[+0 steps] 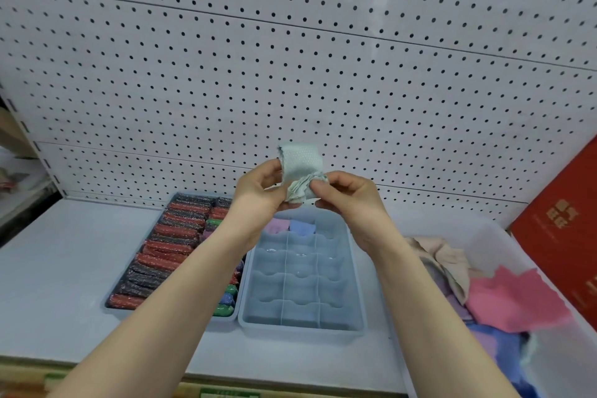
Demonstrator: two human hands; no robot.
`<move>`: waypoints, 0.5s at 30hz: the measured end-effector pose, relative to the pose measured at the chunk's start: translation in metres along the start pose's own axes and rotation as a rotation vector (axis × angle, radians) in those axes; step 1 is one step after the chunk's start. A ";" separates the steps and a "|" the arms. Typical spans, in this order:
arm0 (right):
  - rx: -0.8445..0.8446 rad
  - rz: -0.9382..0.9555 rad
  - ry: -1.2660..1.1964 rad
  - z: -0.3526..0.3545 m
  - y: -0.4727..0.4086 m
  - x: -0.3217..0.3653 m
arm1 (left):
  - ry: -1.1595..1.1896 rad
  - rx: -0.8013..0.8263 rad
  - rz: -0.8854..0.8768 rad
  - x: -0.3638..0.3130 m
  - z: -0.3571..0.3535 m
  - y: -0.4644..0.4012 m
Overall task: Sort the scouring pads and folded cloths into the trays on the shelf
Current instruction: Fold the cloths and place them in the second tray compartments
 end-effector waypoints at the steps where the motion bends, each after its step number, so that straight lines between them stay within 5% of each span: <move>1: -0.020 -0.017 -0.041 0.000 0.000 -0.001 | 0.023 0.010 -0.002 0.001 0.000 0.001; 6: -0.130 -0.018 -0.048 0.003 -0.001 -0.010 | -0.042 0.124 -0.005 0.009 0.000 0.007; 9: -0.101 -0.043 0.031 0.000 0.000 -0.016 | -0.150 0.036 -0.081 0.013 0.004 0.008; 15: 0.175 -0.243 -0.086 0.001 0.001 -0.033 | -0.166 0.068 -0.013 0.027 0.015 0.009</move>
Point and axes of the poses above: each hand's wrist, its own y-axis away from the middle knuckle, its own z-axis out of the back of the hand, x = y × z, the point moved 4 cm from there along -y, towards the middle knuckle, and after that the axes turned 3 degrees about -x, right-handed, at the moved point
